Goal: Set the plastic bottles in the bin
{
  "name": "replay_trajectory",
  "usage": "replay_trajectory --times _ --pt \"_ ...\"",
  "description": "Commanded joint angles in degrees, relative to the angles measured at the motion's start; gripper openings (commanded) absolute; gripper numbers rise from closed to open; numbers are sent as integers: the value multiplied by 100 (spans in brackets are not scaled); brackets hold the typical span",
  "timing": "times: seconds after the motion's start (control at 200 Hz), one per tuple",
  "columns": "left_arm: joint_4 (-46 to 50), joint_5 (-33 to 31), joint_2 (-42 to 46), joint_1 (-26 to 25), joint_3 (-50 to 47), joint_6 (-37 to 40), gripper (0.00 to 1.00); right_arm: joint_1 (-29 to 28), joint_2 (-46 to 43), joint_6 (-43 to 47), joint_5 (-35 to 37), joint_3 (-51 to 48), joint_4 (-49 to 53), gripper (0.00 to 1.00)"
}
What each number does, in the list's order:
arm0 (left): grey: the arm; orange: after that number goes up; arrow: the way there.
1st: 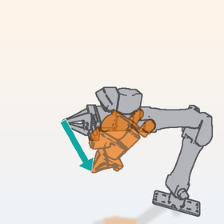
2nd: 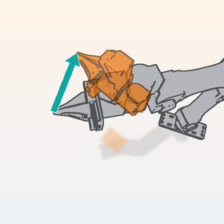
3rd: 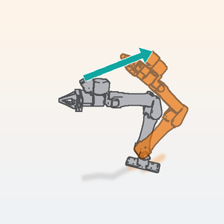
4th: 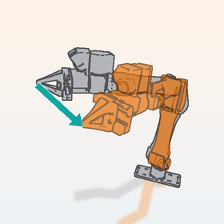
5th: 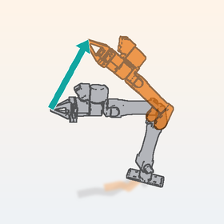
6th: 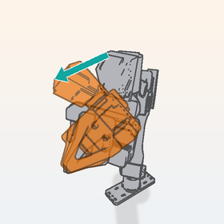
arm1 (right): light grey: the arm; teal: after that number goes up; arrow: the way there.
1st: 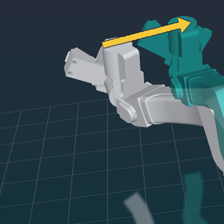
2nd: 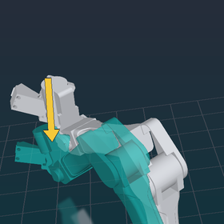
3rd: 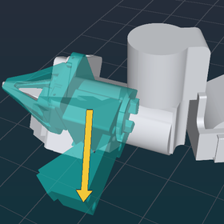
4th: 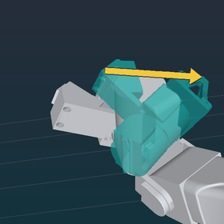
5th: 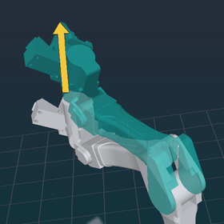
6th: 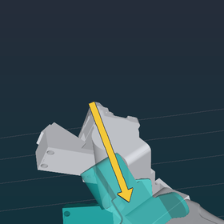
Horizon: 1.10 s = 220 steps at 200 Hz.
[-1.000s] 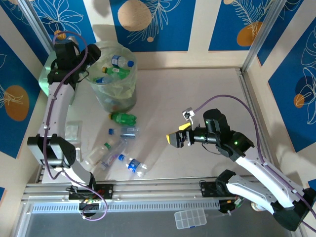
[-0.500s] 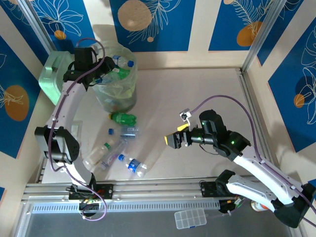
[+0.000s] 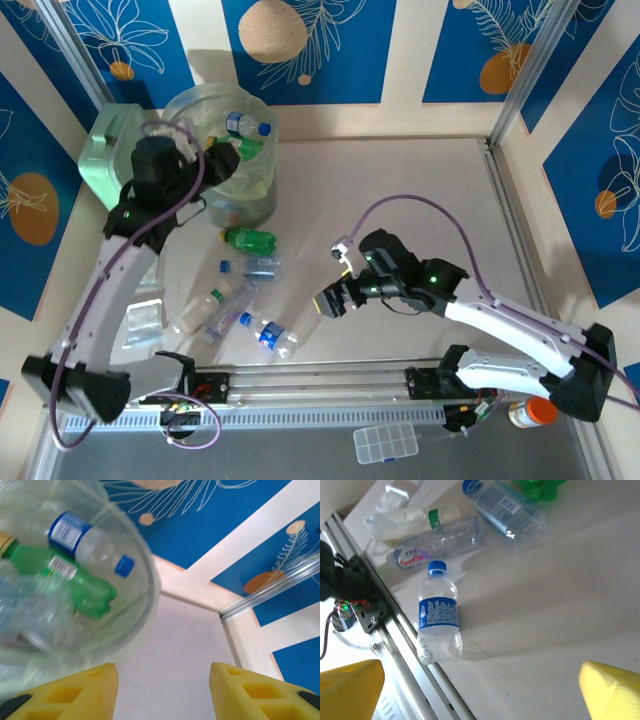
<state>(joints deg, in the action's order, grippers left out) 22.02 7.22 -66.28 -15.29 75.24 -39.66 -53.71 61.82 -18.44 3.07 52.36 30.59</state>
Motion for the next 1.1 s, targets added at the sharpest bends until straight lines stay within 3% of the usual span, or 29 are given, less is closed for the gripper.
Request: replay_trajectory --times 0.0,0.27,0.57,0.765,0.945,1.095 --pt "-16 -538 526 -58 -561 -183 51 -437 625 234 307 396 211 100" --pt "400 -1739 1712 -53 -1407 341 65 -1499 2893 423 782 1775 878 99" --pt "389 -1690 1908 -71 -1552 246 69 -1858 4773 609 1015 3121 1748 98" --pt "361 -1662 1933 -98 -1582 235 69 -1836 5283 688 955 3244 1718 92" --pt "346 -1799 1948 -125 -1620 374 69 -1838 5332 771 754 3054 1440 72" --pt "390 -1850 1944 -131 -1627 436 69 -1845 5219 789 762 2894 1281 63"
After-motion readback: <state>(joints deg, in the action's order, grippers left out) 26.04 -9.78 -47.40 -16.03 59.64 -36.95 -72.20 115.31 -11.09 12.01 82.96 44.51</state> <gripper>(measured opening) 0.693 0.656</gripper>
